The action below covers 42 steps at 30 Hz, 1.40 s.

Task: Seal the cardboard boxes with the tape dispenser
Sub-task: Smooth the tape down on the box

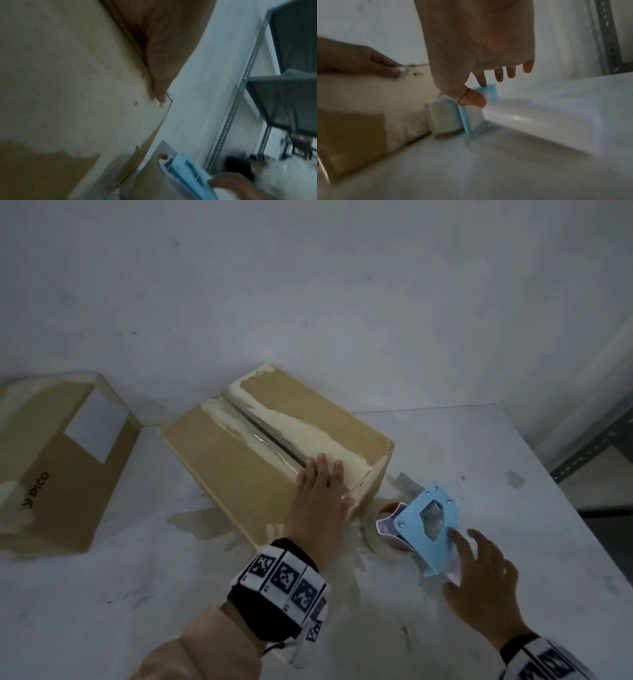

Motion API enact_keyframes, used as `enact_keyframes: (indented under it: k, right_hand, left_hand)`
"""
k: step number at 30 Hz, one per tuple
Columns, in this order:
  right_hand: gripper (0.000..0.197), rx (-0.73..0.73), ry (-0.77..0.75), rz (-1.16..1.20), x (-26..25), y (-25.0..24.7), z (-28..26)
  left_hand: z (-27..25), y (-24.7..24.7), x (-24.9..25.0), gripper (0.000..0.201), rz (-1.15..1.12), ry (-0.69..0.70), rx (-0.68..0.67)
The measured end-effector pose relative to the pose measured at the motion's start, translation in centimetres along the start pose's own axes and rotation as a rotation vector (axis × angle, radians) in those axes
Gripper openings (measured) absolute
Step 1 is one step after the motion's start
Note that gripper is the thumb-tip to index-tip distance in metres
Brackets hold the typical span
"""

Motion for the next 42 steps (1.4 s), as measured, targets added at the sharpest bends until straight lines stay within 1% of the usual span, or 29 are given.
enact_keyframes:
  k: [2, 3, 4, 5, 6, 8, 10, 12, 14, 17, 18, 20, 22, 23, 24, 25, 26, 27, 28, 29, 32, 34, 36, 37, 38, 39, 40, 41, 42]
  right_hand:
    - [0.065, 0.19, -0.143, 0.039, -1.6, -2.7, 0.1]
    - [0.055, 0.295, -0.228, 0.098, -3.1, -4.2, 0.1]
    - [0.045, 0.362, -0.311, 0.165, -4.8, -5.3, 0.2]
    - [0.04, 0.378, -0.39, 0.232, -6.8, -6.3, 0.5]
    - [0.038, 0.381, -0.459, 0.286, -9.0, -7.2, 0.8]
    - [0.046, 0.342, -0.596, 0.312, -13.0, -7.7, 1.2]
    - [0.057, 0.246, -0.72, 0.242, -16.7, -7.2, 1.4]
    - [0.065, 0.189, -0.798, 0.134, -19.2, -6.4, 1.8]
    - [0.072, 0.153, -0.794, 0.003, -20.6, -5.7, 2.5]
    - [0.085, 0.014, -0.708, -0.126, -20.9, -4.9, 3.3]
    - [0.087, -0.011, -0.688, -0.15, -20.9, -4.7, 3.4]
    - [0.089, -0.02, -0.673, -0.174, -20.7, -4.3, 3.5]
    - [0.089, -0.019, -0.671, -0.182, -20.7, -4.2, 3.6]
    - [0.089, -0.02, -0.671, -0.184, -20.7, -4.1, 3.6]
    - [0.089, -0.026, -0.672, -0.18, -20.8, -4.1, 3.6]
    - [0.088, -0.032, -0.674, -0.174, -20.8, -4.1, 3.6]
    - [0.088, -0.038, -0.674, -0.166, -20.8, -4.1, 3.6]
    - [0.089, -0.042, -0.673, -0.16, -20.8, -4.0, 3.6]
    - [0.089, -0.044, -0.674, -0.157, -20.8, -4.0, 3.6]
    - [0.089, -0.05, -0.675, -0.154, -20.8, -3.9, 3.5]
    - [0.089, -0.061, -0.67, -0.155, -20.9, -3.9, 3.5]
    - [0.088, -0.072, -0.662, -0.15, -21.0, -4.0, 3.3]
    - [0.088, -0.08, -0.659, -0.132, -21.0, -4.1, 3.2]
    - [0.087, -0.079, -0.658, -0.124, -21.0, -4.1, 3.2]
    - [0.087, -0.077, -0.656, -0.119, -21.0, -4.2, 3.2]
    - [0.087, -0.075, -0.655, -0.117, -21.0, -4.2, 3.2]
    - [0.086, -0.073, -0.653, -0.117, -21.1, -4.2, 3.2]
    - [0.086, -0.072, -0.651, -0.12, -21.1, -4.2, 3.2]
    - [0.085, -0.074, -0.648, -0.124, -21.1, -4.2, 3.2]
  left_hand:
    - [-1.6, -1.2, -0.1, 0.06, -0.301, 0.063, 0.041]
    - [-2.5, -2.1, -0.3, 0.056, -0.45, 0.079, 0.067]
    - [-3.3, -3.1, -0.6, 0.051, -0.552, 0.094, 0.102]
    - [-3.9, -4.2, -1.0, 0.046, -0.579, 0.109, 0.147]
    - [-4.0, -5.1, -1.7, 0.042, -0.553, 0.111, 0.175]
    - [-3.4, -6.3, -3.9, 0.041, -0.455, 0.076, 0.166]
    - [-2.0, -7.2, -6.6, 0.045, -0.339, 0.022, 0.126]
    - [-0.3, -7.9, -9.4, 0.052, -0.213, -0.027, 0.06]
    - [1.3, -8.3, -11.8, 0.053, -0.101, -0.056, -0.013]
    - [3.7, -8.2, -14.2, 0.055, 0.101, -0.078, -0.116]
    - [4.3, -8.4, -14.5, 0.055, 0.133, -0.094, -0.133]
    - [5.9, -8.1, -16.1, 0.056, 0.168, -0.113, -0.136]
    - [7.4, -7.9, -18.3, 0.064, 0.274, -0.11, -0.042]
    - [7.6, -7.1, -19.2, 0.063, 0.307, -0.187, -0.117]
    - [8.2, -6.6, -19.6, 0.062, 0.373, -0.18, -0.068]
    - [8.0, -6.2, -19.3, 0.062, 0.332, -0.196, -0.139]
    - [7.4, -6.5, -18.0, 0.062, 0.29, -0.171, -0.105]
    - [7.3, -5.8, -17.6, 0.06, 0.253, -0.128, -0.104]
    - [6.7, -5.5, -16.6, 0.059, 0.195, -0.125, -0.144]
    - [6.2, -5.4, -15.8, 0.059, 0.22, -0.1, -0.177]
    - [4.5, -4.9, -13.5, 0.061, 0.227, 0.006, -0.194]
    - [3.1, -3.6, -11.9, 0.07, 0.253, 0.083, -0.211]
    - [1.7, -3.2, -9.9, 0.086, 0.216, 0.188, -0.148]
    - [1.2, -2.9, -9.5, 0.085, 0.209, 0.224, -0.146]
    - [0.6, -2.8, -9.3, 0.078, 0.233, 0.248, -0.172]
    - [0.3, -2.5, -9.5, 0.067, 0.253, 0.253, -0.17]
    - [0.1, -3.0, -9.3, 0.058, 0.272, 0.276, -0.12]
    - [-0.1, -3.3, -9.2, 0.054, 0.29, 0.312, -0.093]
    - [-0.3, -3.8, -9.1, 0.056, 0.268, 0.331, -0.086]
Point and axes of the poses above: each hand's wrist, its own z-axis towards the middle knuckle, its own y-axis out of the palm, x = y × z, the point moved 5 cm from there along z, towards the middle knuckle, and after that the axes turned 4 degrees about -x, right-handed, at the moved point
